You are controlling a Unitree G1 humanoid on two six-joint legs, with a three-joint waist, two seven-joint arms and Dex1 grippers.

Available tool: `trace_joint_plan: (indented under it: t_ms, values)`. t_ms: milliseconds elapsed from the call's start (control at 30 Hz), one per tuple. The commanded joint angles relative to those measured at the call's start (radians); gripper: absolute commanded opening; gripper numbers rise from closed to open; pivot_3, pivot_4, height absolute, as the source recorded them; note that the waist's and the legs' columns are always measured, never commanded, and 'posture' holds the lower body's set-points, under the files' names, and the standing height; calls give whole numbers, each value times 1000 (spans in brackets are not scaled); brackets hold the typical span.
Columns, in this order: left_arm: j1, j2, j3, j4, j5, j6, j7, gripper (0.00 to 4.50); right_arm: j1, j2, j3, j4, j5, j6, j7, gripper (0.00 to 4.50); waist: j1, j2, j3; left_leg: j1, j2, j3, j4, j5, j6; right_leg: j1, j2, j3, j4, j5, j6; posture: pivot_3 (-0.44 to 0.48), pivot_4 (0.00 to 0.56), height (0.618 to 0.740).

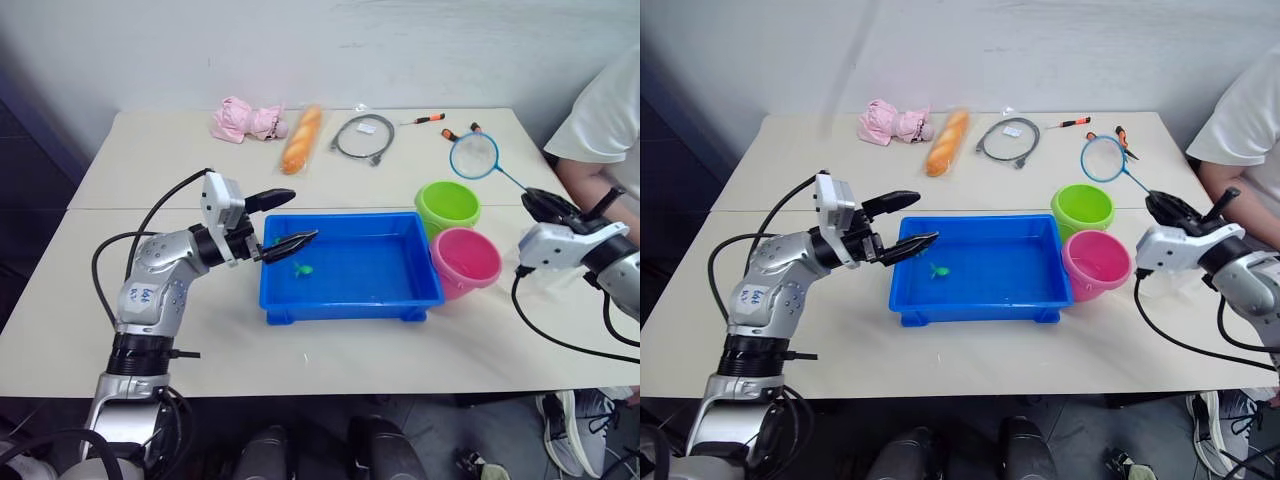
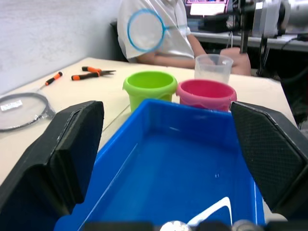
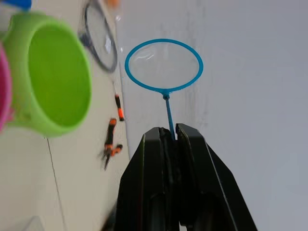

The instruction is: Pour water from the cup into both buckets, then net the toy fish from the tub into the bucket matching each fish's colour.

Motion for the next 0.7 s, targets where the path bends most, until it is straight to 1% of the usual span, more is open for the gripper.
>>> trace_joint_plan:
  t_ms: [33,67,100,133,200,267,333,400,467,567,633,700]
  values:
    - [55,82,70,-27,-28,-27,-69,4466,73,22,-1,-342,598,368,390,0,-4,0,0,0,0,-1,0,0,0,0,0,0,0,0,0,0,150,738]
    - [76,112,80,-20,-23,-34,-92,4466,111,1,3,-432,707,490,470,0,-4,0,0,0,1,-2,0,0,0,0,0,-1,0,0,0,0,150,738]
    - [94,138,87,-13,-18,-40,-111,4466,145,-29,6,-502,773,585,534,0,-4,0,0,0,1,-4,-1,0,0,0,0,-2,0,0,0,0,150,738]
    - [111,161,93,-8,-16,-43,-126,4466,167,-54,10,-549,800,656,578,0,-2,0,0,-1,2,-5,-1,0,0,1,0,-3,1,0,-1,0,150,738]
    - [141,208,92,8,5,-55,-159,4466,170,-63,23,-593,804,752,596,0,4,0,0,-1,1,-5,-1,-1,2,1,-2,-3,-1,0,-1,0,150,738]
    - [163,252,85,23,25,-64,-192,4466,141,-47,47,-606,782,842,585,0,10,0,0,-1,-1,-6,0,-3,5,2,-6,-4,-1,0,-1,0,150,738]
    - [173,289,90,38,30,-61,-213,4466,100,-38,122,-596,686,952,548,0,12,0,0,-1,-2,-6,0,-4,6,2,-8,-4,-2,0,-1,0,150,738]
    - [178,308,94,56,30,-47,-219,4466,70,2,178,-582,619,979,535,0,16,0,0,-1,-2,-6,0,-5,5,0,-9,-4,-2,0,-2,0,150,738]
    - [184,316,93,68,28,-40,-223,4466,52,37,205,-576,581,996,540,0,19,0,0,-2,-2,-6,-2,-6,4,-2,-9,-4,-2,-1,-3,0,150,738]
    - [182,317,93,67,29,-41,-216,4466,-47,118,273,-508,479,989,538,0,17,0,0,-4,-2,-6,-3,-6,3,-4,-9,-5,-1,-2,-4,0,150,738]
    - [176,314,95,60,24,-33,-210,4466,-92,154,296,-473,443,990,549,0,12,0,0,-5,-2,-5,-1,-6,4,-5,-8,-5,0,-2,-4,0,150,738]
    - [169,310,91,48,23,-25,-204,4466,-135,182,340,-441,408,1004,589,0,11,0,0,-6,-2,-5,0,-6,4,-5,-8,-5,0,-2,-4,0,150,738]
